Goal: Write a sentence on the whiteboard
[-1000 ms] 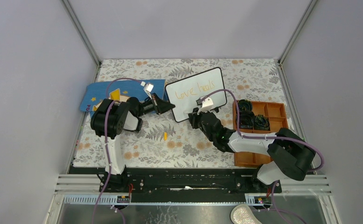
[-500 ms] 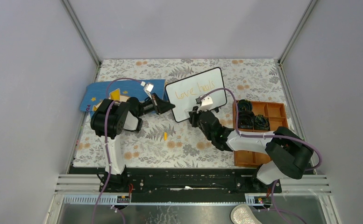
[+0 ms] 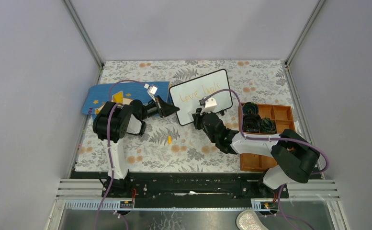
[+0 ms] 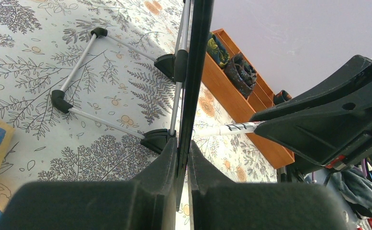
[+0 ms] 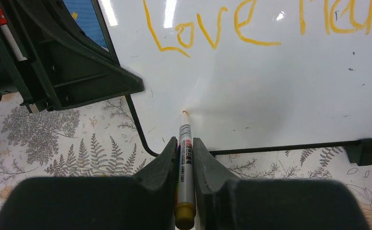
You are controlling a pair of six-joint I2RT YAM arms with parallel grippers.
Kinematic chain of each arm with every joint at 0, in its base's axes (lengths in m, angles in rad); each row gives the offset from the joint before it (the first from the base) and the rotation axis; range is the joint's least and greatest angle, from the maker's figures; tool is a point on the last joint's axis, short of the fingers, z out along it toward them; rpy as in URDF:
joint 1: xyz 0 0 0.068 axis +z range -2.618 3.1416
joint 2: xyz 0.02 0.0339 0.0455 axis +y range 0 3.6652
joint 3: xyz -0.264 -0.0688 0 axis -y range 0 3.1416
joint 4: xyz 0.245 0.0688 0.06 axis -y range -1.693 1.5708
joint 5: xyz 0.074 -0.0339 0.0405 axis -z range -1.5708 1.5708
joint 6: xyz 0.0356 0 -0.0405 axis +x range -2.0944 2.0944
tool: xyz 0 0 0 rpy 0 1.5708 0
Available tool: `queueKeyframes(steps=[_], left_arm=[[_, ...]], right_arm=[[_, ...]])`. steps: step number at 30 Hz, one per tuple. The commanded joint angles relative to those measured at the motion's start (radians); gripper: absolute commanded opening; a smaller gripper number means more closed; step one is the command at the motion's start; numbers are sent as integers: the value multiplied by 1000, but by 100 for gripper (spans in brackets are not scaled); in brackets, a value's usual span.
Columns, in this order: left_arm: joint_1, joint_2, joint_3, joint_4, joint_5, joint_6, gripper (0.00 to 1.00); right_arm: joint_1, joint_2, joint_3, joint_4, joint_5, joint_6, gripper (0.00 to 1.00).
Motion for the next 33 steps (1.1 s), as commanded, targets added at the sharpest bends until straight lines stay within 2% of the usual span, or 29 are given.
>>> queueKeyframes(steps=[1,12,21,33], left_arm=[[-10,-4,-10,-71,19,0,0],[-10,-9,-10,-72,18,0,0],[-10,-14,-11,-75,18,2,0],[-10,-14,-12,-77,18,4,0]], right_arm=[[-5,11,34,12,-22,2,0],[-5,-5,14,-47,-83,-1,0],[-6,-12,29,-126,-29,-3,0],[-12,-26,69,-117,34,-25,0]])
